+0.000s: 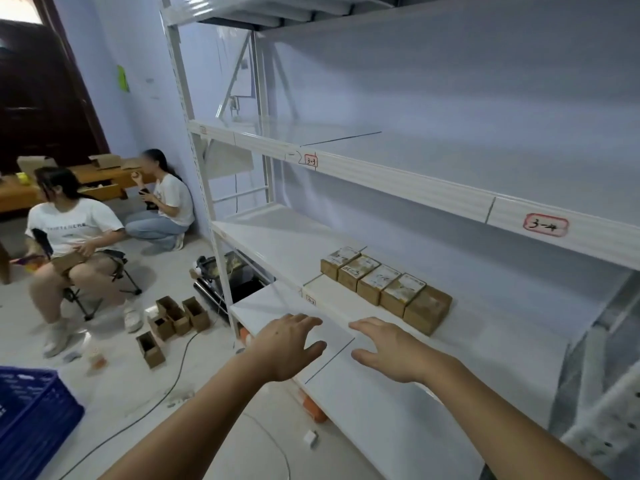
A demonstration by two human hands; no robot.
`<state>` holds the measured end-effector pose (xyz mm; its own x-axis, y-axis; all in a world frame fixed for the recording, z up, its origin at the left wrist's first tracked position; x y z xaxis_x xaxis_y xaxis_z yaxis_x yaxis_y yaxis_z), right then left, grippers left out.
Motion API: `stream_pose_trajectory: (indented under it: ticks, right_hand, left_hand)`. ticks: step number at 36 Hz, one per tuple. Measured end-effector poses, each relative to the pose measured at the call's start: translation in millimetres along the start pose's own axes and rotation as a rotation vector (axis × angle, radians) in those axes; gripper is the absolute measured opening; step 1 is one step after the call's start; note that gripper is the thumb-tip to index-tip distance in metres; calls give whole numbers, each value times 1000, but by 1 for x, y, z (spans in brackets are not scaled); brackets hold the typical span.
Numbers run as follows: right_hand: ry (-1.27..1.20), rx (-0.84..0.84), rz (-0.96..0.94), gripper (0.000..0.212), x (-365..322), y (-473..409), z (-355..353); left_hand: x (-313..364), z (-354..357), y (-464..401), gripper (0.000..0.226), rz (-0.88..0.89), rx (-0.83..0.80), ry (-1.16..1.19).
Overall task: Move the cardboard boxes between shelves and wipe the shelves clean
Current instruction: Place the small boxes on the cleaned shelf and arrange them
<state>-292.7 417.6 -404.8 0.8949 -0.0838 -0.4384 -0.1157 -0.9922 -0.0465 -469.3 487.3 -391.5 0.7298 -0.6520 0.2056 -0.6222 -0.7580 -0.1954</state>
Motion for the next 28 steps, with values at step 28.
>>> stream_pose_trajectory:
  ticks: [28]
  right_hand:
    - [39,111,333,64,25,-237,58]
  left_hand:
    - [-171,86,-258,59,350,-136,67]
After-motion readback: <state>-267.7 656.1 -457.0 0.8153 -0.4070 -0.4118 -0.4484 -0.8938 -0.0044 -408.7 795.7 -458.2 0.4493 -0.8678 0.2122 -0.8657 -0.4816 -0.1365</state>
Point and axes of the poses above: each hand's wrist, its own y-axis away from the middle knuckle, its own z-axis out of the palm, x = y × z, the point moved 7 cm from there along -y, towards the middle knuckle, and after that the axes turned 15 degrees about x, right-handed, at the moved point
